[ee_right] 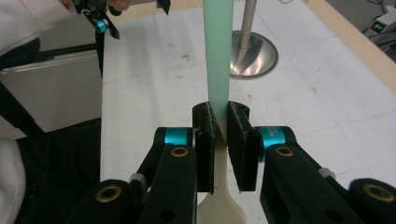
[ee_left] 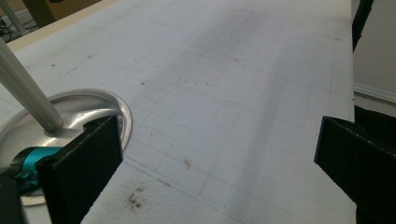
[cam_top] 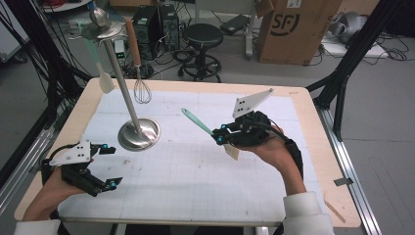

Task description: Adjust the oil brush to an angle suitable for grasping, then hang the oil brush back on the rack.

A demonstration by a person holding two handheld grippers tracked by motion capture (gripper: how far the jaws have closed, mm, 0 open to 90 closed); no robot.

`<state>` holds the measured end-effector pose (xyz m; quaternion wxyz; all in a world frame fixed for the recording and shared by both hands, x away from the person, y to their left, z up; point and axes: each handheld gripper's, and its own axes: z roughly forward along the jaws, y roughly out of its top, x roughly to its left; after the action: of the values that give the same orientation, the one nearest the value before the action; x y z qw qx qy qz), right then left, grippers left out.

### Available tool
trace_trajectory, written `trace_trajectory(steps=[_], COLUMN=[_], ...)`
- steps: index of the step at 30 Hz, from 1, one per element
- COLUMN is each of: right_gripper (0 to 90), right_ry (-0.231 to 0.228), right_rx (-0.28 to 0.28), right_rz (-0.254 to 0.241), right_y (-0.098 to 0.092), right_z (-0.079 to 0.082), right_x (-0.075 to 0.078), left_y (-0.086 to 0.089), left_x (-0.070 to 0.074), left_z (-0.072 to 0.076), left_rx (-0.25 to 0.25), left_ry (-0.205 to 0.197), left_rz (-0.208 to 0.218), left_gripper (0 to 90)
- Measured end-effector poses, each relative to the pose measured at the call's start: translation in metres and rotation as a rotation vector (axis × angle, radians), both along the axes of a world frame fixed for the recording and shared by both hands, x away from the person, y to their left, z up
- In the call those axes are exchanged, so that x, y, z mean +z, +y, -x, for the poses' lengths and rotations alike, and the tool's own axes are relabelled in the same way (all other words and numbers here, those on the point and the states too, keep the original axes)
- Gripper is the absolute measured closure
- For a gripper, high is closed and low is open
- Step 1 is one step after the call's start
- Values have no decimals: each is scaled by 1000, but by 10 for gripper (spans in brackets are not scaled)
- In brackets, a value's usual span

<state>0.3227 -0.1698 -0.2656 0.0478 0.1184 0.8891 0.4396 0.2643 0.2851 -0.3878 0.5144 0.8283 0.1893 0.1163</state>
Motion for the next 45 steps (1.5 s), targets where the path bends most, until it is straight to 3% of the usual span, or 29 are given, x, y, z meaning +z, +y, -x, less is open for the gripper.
trace_trajectory(steps=[10, 16, 24, 37, 45], right_gripper=[813, 813, 813, 813, 813], right_ry=[-19, -22, -35, -33, -42], right_rx=[-3, -6, -8, -9, -2], right_rz=[-12, -23, -28, -44, -56], right_y=[5, 6, 10, 13, 15], right_z=[1, 3, 4, 4, 3], right_x=[8, 12, 19, 22, 24], left_y=[2, -4, -27, -70, -98], left_x=[11, 20, 56, 107, 130], left_z=[3, 1, -5, -15, -23], left_rx=[0, -29, -50, -83, -106], left_ry=[-29, -29, -56, -84, -99], left_rz=[38, 51, 9, 22, 19], left_gripper=[16, 16, 17, 16, 17])
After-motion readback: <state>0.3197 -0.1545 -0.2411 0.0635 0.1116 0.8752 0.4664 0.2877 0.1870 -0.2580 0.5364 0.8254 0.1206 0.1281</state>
